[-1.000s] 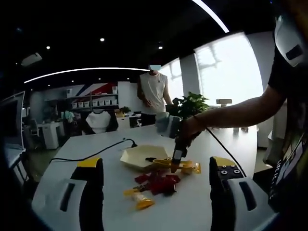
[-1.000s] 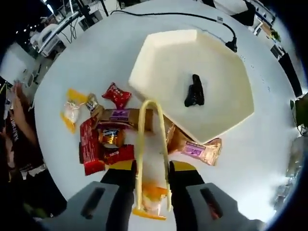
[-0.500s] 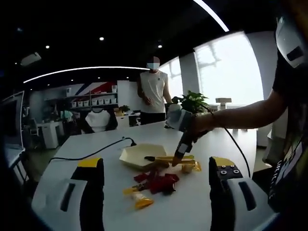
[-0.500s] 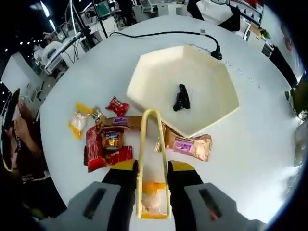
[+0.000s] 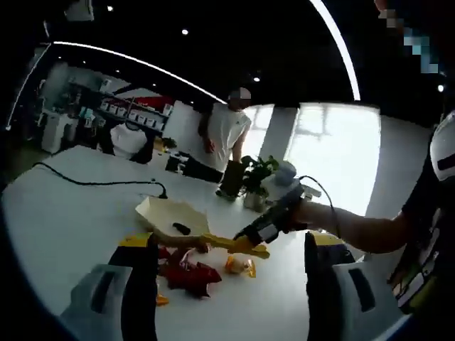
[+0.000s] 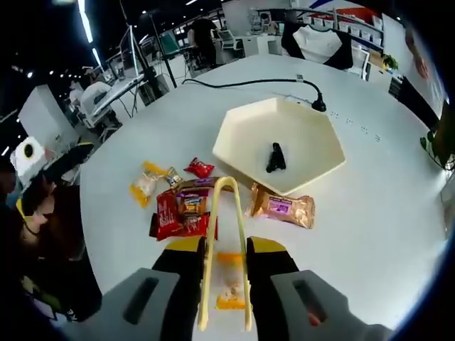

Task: Place the target food into the container with the food tongs after gripping and lifting it, then release it inside without dropping or visibly crushing the food.

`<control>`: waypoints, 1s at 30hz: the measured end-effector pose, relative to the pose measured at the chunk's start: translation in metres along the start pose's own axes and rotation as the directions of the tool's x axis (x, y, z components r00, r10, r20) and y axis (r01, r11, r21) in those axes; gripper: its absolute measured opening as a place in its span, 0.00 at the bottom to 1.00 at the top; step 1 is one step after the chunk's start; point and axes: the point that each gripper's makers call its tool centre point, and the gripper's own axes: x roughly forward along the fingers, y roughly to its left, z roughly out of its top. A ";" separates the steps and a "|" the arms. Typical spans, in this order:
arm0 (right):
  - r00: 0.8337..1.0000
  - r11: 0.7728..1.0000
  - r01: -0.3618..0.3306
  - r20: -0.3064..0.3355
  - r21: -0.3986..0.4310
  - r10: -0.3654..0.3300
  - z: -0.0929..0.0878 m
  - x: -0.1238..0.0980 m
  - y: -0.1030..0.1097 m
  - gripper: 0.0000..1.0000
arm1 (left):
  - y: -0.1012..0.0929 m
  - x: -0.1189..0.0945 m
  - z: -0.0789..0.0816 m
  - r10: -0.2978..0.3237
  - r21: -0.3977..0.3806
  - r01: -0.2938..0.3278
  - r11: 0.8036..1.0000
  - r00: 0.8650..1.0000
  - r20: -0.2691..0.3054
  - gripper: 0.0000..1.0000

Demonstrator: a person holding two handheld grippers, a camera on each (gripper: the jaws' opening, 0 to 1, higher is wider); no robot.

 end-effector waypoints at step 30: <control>0.973 0.972 0.013 0.227 -0.236 0.042 0.024 -0.050 0.057 0.20 | -0.012 0.106 -0.030 -0.158 -0.484 0.098 0.870 0.984 -0.084 0.16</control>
